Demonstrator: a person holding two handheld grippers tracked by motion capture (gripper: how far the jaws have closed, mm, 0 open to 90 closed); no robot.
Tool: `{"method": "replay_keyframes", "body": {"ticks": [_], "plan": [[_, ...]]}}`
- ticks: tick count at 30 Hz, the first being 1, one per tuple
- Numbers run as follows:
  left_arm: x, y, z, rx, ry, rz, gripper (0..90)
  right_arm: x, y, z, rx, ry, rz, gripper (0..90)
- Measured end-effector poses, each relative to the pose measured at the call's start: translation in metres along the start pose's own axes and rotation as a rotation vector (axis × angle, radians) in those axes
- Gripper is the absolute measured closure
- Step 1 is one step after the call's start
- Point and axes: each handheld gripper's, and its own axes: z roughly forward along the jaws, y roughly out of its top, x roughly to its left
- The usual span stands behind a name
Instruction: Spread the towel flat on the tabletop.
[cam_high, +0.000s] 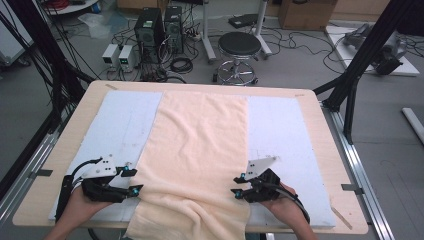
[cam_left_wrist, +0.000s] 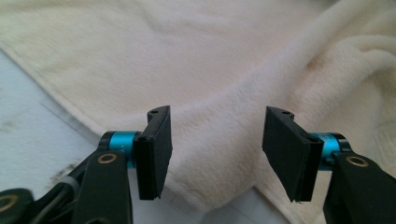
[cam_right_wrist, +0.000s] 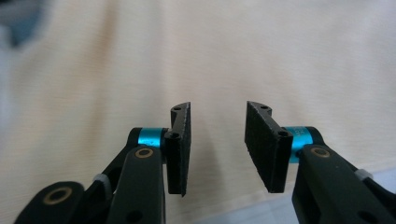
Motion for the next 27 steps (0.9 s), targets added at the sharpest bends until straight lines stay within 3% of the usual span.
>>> {"method": "replay_keyframes", "body": {"ticks": [3,6,7,9,11,14,16,19,21,23,25,27], "plan": [[0.003,-0.003,0.010,0.042,-0.014,0.003,44.1,-0.013,-0.002,0.008,0.021,0.015,0.044,57.4],[0.005,-0.002,0.022,0.085,-0.041,0.019,60.5,-0.015,-0.004,0.015,0.056,0.045,0.049,60.1],[0.005,-0.001,0.024,0.090,-0.047,0.020,72.0,-0.014,-0.005,0.017,0.065,0.046,0.043,63.2],[0.007,0.003,0.028,0.092,-0.039,0.023,81.3,-0.014,-0.006,0.016,0.053,0.047,0.033,83.6],[0.009,0.010,0.028,0.071,-0.029,0.010,83.4,-0.013,-0.004,0.014,0.065,0.044,0.017,86.6],[0.015,0.027,0.030,0.023,0.010,-0.009,84.0,-0.020,0.002,0.008,0.055,-0.007,0.006,87.2],[0.022,0.039,0.036,0.005,0.036,-0.030,84.0,-0.032,0.008,-0.001,0.033,-0.069,0.031,87.2],[0.032,0.053,0.050,-0.022,0.075,-0.067,83.8,-0.049,0.014,-0.005,0.047,-0.148,0.056,87.1],[0.039,0.058,0.065,0.016,0.111,-0.075,82.2,-0.060,0.011,-0.002,0.046,-0.152,0.103,86.7],[0.043,0.058,0.080,0.063,0.116,-0.088,74.3,-0.067,0.008,0.004,0.062,-0.141,0.145,83.8],[0.045,0.057,0.081,0.075,0.123,-0.100,65.9,-0.066,0.008,0.005,0.061,-0.134,0.147,77.7],[0.046,0.056,0.075,0.058,0.135,-0.110,55.4,-0.063,0.009,0.002,0.043,-0.150,0.130,72.7]]}}
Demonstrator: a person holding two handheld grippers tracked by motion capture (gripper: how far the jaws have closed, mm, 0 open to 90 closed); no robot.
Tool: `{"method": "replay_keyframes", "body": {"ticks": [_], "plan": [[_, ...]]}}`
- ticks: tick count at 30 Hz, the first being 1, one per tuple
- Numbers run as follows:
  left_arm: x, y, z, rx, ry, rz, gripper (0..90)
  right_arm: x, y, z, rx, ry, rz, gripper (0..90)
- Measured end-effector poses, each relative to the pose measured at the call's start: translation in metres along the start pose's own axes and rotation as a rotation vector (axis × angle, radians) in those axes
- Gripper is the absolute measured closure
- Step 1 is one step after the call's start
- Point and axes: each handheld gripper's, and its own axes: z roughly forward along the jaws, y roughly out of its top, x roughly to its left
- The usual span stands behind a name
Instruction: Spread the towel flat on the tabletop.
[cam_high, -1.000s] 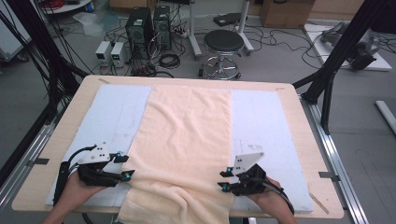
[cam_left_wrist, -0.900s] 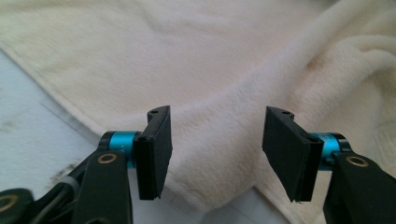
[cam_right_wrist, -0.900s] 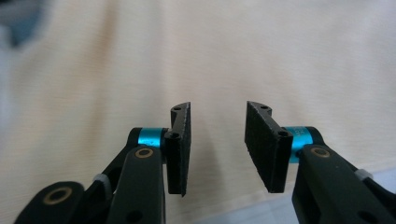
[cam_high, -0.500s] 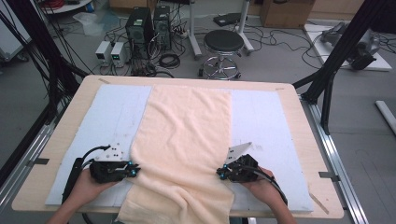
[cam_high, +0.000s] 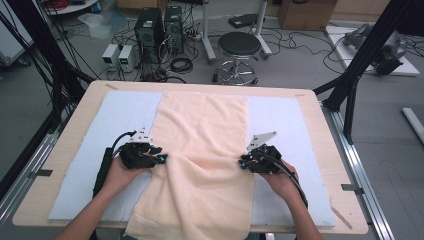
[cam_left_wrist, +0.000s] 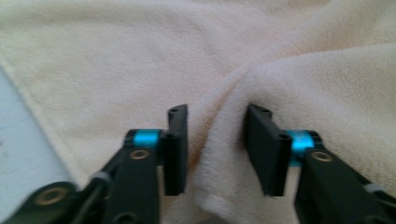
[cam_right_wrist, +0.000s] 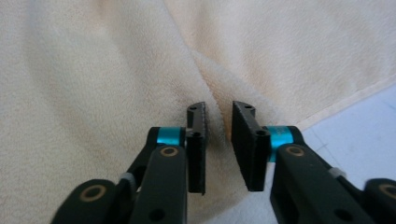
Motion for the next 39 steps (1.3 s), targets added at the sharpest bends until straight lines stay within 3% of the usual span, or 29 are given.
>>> {"method": "replay_keyframes", "body": {"ticks": [4,7,10,14,19,22,25,26,30,31,33,36,39], "plan": [[0.000,-0.005,-0.029,-0.058,0.017,0.011,48.6,0.005,-0.001,-0.017,-0.074,-0.011,-0.011,66.9],[-0.006,-0.012,-0.048,-0.076,0.009,0.057,48.6,0.016,-0.002,-0.030,-0.111,-0.008,-0.051,64.4],[-0.017,-0.022,-0.061,-0.094,-0.030,0.084,48.7,0.028,-0.007,-0.037,-0.131,0.019,-0.083,62.7],[-0.030,-0.036,-0.058,-0.084,-0.092,0.119,53.4,0.043,-0.018,-0.030,-0.118,0.083,-0.113,60.8],[-0.037,-0.045,-0.038,0.014,-0.197,0.163,59.8,0.052,-0.031,-0.013,-0.052,0.169,-0.102,57.4],[-0.039,-0.045,-0.027,0.048,-0.224,0.187,60.6,0.056,-0.032,-0.007,-0.019,0.188,-0.115,57.6],[-0.037,-0.046,-0.015,0.087,-0.235,0.193,57.8,0.055,-0.032,0.000,-0.003,0.202,-0.106,59.6],[-0.037,-0.047,-0.015,0.075,-0.233,0.196,59.2,0.054,-0.033,0.001,-0.011,0.206,-0.088,65.0],[-0.042,-0.049,-0.018,0.072,-0.224,0.209,84.0,0.052,-0.034,0.002,-0.026,0.225,-0.071,82.7],[-0.045,-0.049,-0.020,0.076,-0.212,0.221,85.5,0.052,-0.033,0.002,-0.024,0.229,-0.080,84.2],[-0.050,-0.051,-0.027,0.102,-0.211,0.247,86.7,0.055,-0.033,0.000,-0.019,0.231,-0.097,85.9],[-0.061,-0.061,-0.048,0.085,-0.209,0.250,86.9,0.064,-0.033,-0.006,-0.015,0.250,-0.122,86.1],[-0.074,-0.074,-0.075,0.052,-0.206,0.229,86.9,0.078,-0.035,-0.017,-0.031,0.260,-0.147,86.1]]}}
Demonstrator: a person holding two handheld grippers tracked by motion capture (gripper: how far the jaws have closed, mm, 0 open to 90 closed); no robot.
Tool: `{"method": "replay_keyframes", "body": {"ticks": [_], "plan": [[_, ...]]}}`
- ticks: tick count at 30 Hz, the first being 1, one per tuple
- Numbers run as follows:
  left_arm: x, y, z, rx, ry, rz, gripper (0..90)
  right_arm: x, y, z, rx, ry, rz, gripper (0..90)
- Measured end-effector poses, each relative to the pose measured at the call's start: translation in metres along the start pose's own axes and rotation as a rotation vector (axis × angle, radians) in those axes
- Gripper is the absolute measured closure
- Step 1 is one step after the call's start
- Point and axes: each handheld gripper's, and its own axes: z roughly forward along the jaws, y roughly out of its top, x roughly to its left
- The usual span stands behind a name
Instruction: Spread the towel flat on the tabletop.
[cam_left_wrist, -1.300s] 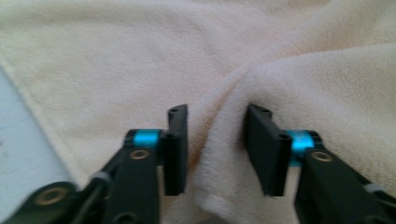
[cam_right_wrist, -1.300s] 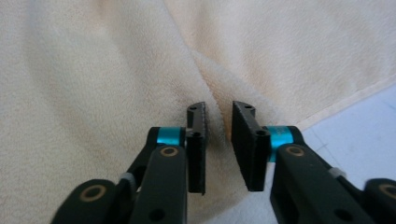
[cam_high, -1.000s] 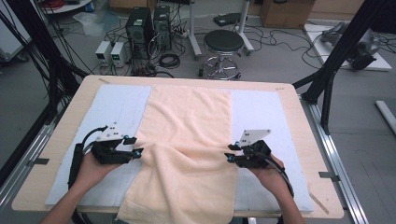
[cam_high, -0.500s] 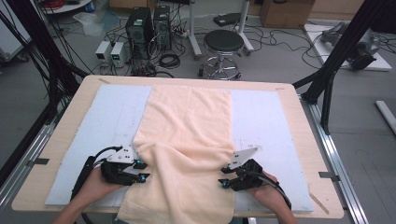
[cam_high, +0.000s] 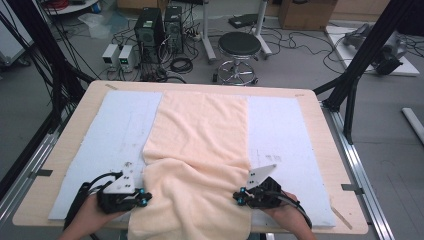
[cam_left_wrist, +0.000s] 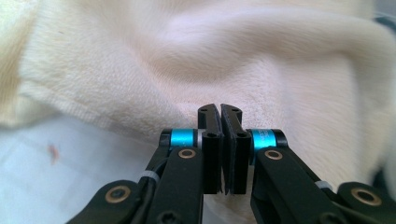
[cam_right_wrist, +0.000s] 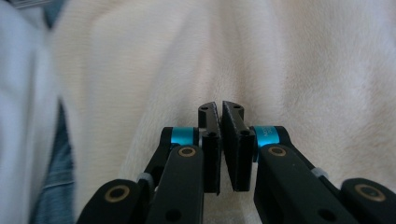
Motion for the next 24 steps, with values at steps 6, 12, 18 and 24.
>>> {"method": "replay_keyframes", "body": {"ticks": [6,12,18,24], "plan": [[-0.033,-0.017,-0.034,-0.049,-0.028,-0.021,85.9,0.030,-0.001,-0.023,-0.040,0.000,-0.039,81.3],[-0.026,-0.010,-0.018,-0.044,-0.025,-0.017,62.1,0.034,0.006,-0.024,-0.042,-0.019,-0.041,64.6],[0.000,0.008,0.019,-0.002,-0.065,-0.010,59.2,0.025,0.009,0.008,0.020,0.011,-0.071,62.7],[0.009,0.008,0.036,0.029,-0.083,-0.014,60.7,0.028,0.007,0.019,0.051,-0.005,-0.092,77.9]]}}
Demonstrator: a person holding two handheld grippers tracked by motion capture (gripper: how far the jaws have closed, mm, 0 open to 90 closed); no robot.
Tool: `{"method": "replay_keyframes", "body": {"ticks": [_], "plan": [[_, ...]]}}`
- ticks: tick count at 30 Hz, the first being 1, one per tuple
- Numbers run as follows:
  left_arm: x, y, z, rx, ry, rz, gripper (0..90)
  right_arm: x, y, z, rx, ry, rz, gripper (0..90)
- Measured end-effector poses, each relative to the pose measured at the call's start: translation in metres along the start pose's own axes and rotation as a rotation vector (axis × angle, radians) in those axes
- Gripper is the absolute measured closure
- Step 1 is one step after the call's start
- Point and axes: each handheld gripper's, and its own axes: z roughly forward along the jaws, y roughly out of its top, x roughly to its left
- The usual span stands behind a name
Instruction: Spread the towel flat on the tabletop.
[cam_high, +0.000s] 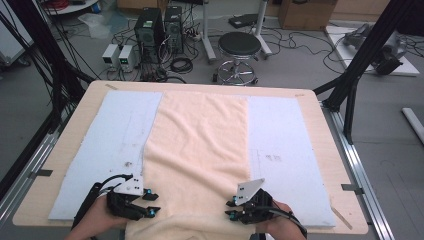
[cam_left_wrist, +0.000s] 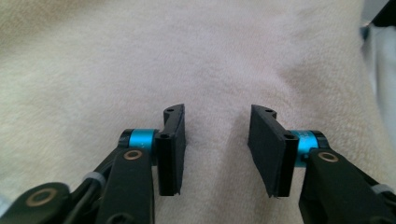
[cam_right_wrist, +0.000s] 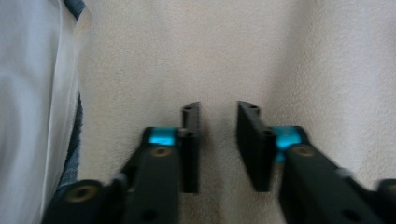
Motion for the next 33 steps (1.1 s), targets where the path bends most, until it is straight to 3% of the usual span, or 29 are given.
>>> {"method": "replay_keyframes", "body": {"ticks": [1,3,5,11,13,15,17,20,22,24,27,28,31,33], "plan": [[-0.001,-0.001,-0.001,0.000,0.020,0.010,70.5,0.001,0.001,0.000,0.004,0.005,-0.013,82.4],[-0.002,-0.001,-0.001,0.004,0.010,0.004,85.6,0.000,0.001,0.000,0.004,0.011,-0.017,85.7],[-0.004,0.001,-0.003,0.030,0.008,0.030,87.4,-0.003,0.002,-0.001,0.002,0.030,-0.002,86.6],[-0.014,-0.007,-0.025,-0.017,-0.004,0.033,87.3,0.013,0.004,-0.014,-0.081,0.099,-0.011,84.2],[-0.014,-0.011,-0.032,-0.037,-0.016,0.020,83.2,0.015,0.004,-0.020,-0.114,0.115,0.007,75.6],[-0.014,-0.014,-0.033,-0.038,-0.016,0.016,78.7,0.011,0.001,-0.027,-0.139,0.070,0.024,71.8],[-0.014,-0.015,-0.030,-0.032,-0.018,0.002,67.9,0.003,-0.001,-0.030,-0.117,0.025,0.048,68.7],[-0.016,-0.012,-0.020,-0.006,-0.051,0.018,60.6,0.000,-0.001,-0.026,-0.078,0.033,0.025,64.7],[-0.016,-0.012,-0.013,0.029,-0.058,0.041,60.4,0.001,-0.004,-0.022,-0.071,0.060,0.022,61.5],[-0.016,-0.011,-0.012,0.025,-0.040,0.048,64.9,0.003,-0.007,-0.017,-0.064,0.096,0.018,59.5],[-0.015,-0.012,-0.013,0.026,-0.043,0.041,77.8,0.011,-0.009,-0.008,0.018,0.084,-0.035,62.9],[-0.016,-0.012,-0.013,0.023,-0.046,0.040,79.3,0.014,-0.010,-0.008,0.006,0.073,-0.054,64.2],[-0.016,-0.012,-0.015,0.008,-0.068,0.034,76.0,0.014,-0.009,-0.010,0.001,0.151,-0.039,67.6],[-0.012,-0.009,-0.017,-0.012,-0.073,0.022,73.5,0.013,-0.007,-0.011,-0.002,0.131,-0.047,67.1]]}}
